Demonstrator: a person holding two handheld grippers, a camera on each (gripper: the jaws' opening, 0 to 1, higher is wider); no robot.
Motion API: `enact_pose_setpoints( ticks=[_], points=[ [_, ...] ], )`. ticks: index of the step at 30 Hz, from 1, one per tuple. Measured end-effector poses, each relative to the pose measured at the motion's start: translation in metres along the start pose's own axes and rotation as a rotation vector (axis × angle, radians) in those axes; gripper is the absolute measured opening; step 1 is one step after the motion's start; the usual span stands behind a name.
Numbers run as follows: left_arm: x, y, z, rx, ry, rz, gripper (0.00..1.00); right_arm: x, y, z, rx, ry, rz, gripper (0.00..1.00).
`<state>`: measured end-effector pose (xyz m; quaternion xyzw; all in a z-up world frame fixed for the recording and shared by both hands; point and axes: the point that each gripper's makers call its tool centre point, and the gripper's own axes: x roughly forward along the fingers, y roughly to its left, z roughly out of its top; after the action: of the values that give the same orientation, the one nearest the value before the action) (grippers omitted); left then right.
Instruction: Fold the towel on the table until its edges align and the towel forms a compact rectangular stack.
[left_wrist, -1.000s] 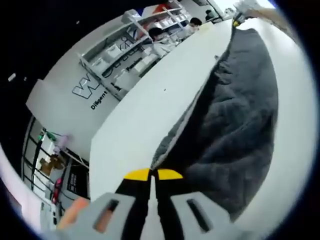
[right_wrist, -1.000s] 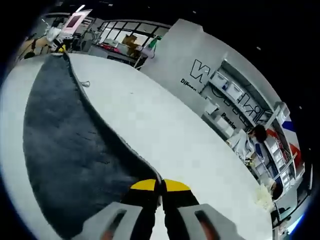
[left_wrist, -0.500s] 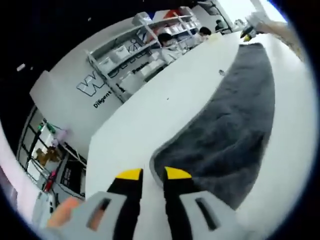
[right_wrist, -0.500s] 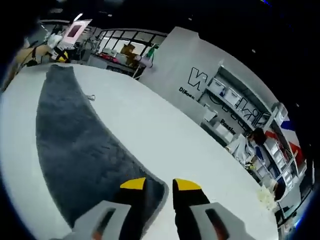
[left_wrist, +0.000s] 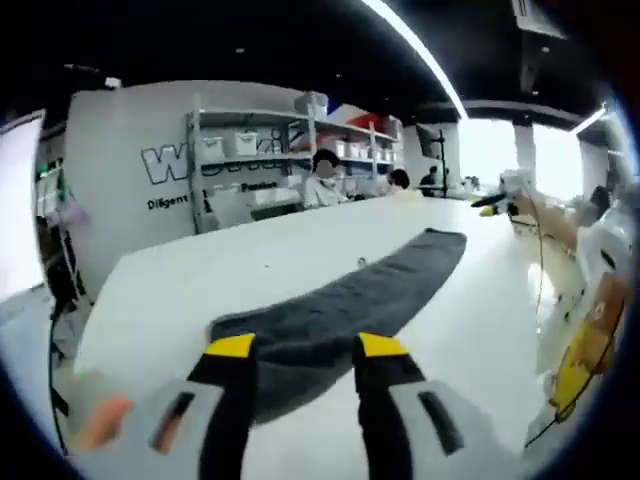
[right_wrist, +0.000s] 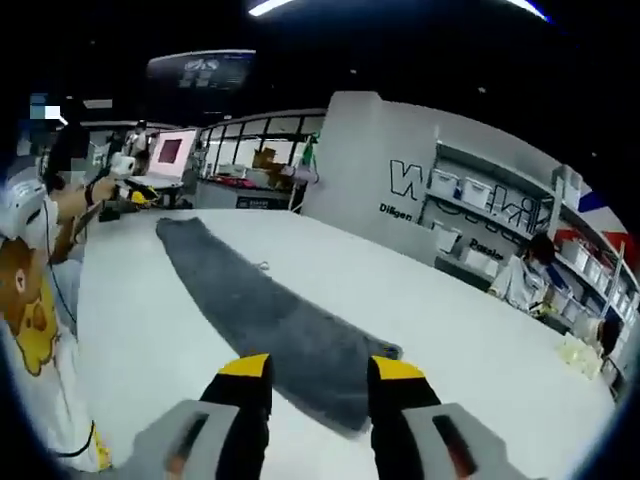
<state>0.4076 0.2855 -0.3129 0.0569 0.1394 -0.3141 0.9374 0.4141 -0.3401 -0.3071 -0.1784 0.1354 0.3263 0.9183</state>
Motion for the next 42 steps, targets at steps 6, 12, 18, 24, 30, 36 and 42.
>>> enact_pose_setpoints(
  ticks=[6,12,18,24,30,36,42],
  points=[
    [-0.020,-0.021,-0.045,0.022,0.091,-0.017,0.72,-0.019,0.035,-0.040,0.036,0.118,0.049,0.55],
    [-0.034,-0.033,-0.056,-0.037,0.072,-0.018,0.79,-0.027,0.050,-0.048,0.054,0.144,0.059,0.65],
    [-0.043,-0.040,-0.064,-0.048,0.079,0.000,0.89,-0.031,0.059,-0.050,0.091,0.157,0.068,0.78],
    [-0.047,-0.041,-0.068,-0.059,0.092,-0.007,0.96,-0.034,0.060,-0.061,0.137,0.171,0.075,0.87],
    [-0.048,-0.041,-0.071,-0.070,0.097,-0.023,0.99,-0.037,0.061,-0.069,0.164,0.189,0.074,0.95],
    [-0.044,-0.042,-0.074,-0.092,0.099,-0.037,0.99,-0.038,0.061,-0.071,0.189,0.193,0.072,0.99],
    [-0.042,-0.042,-0.075,-0.086,0.105,-0.038,0.99,-0.036,0.057,-0.072,0.220,0.183,0.074,1.00]
  ],
)
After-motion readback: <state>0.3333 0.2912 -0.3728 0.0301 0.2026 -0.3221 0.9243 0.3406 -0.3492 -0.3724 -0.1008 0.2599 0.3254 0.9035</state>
